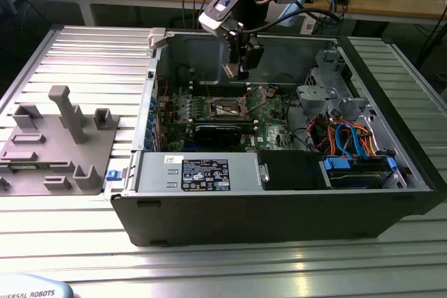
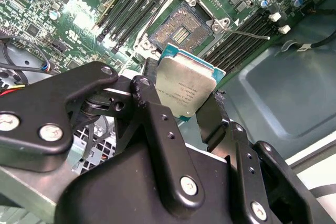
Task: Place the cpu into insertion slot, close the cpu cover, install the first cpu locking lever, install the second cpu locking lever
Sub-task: 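Place the cpu into insertion slot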
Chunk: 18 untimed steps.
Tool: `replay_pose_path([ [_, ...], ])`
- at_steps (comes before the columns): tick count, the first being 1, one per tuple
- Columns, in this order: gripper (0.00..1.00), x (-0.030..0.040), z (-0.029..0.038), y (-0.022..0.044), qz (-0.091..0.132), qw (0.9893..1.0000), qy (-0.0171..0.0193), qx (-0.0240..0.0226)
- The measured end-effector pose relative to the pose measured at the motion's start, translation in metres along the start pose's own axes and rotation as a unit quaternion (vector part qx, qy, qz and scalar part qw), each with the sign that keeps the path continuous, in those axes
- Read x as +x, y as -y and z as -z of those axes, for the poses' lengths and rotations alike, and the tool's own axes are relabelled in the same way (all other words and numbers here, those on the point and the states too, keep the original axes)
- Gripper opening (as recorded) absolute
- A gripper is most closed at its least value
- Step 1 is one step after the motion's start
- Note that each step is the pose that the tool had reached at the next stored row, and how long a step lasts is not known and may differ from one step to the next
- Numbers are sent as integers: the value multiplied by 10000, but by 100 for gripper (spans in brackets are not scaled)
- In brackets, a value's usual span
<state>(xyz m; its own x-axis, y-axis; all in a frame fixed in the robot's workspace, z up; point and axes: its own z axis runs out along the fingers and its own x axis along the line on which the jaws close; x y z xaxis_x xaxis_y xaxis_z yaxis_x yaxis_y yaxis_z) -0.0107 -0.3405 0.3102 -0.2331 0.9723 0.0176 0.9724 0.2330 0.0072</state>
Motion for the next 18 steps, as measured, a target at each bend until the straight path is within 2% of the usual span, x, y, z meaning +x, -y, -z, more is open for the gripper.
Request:
replay_pose_path([
  [11, 55, -1, 0, 0, -155, 9999, 1, -3],
  [15, 55, -1, 0, 0, -323, 9995, 2, -6],
  [18, 55, -1, 0, 0, -359, 9994, 3, -6],
])
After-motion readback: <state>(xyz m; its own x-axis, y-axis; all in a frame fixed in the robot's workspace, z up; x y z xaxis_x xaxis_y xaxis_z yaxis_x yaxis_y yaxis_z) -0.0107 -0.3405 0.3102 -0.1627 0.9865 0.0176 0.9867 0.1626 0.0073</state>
